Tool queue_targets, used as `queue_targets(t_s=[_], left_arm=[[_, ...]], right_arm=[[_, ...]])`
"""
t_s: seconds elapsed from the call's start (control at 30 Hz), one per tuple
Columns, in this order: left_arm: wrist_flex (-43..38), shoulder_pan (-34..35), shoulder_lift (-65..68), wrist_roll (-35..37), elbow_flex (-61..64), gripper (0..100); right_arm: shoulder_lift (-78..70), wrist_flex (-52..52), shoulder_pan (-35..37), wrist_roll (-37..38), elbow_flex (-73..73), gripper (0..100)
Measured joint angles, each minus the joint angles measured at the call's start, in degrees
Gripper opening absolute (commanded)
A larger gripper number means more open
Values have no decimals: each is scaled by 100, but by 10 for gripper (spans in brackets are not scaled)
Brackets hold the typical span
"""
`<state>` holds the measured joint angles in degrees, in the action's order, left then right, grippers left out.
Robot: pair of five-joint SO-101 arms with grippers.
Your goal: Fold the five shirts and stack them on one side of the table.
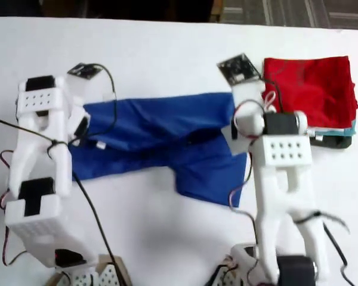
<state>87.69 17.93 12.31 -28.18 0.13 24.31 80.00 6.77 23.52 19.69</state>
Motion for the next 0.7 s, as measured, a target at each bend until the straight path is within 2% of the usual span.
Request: queue_targets(t_s=[0.13, 0.37, 0.7], left_arm=[[-79, -26, -519, 0, 563, 26], [-1002, 0, -914, -18, 1837, 26], [-1688, 114, -914, -26, 2391, 26]], right_arm=[[360, 0, -9, 149, 387, 18], [422, -123, -9, 158, 958, 18], [422, -1169, -519, 677, 2541, 18]])
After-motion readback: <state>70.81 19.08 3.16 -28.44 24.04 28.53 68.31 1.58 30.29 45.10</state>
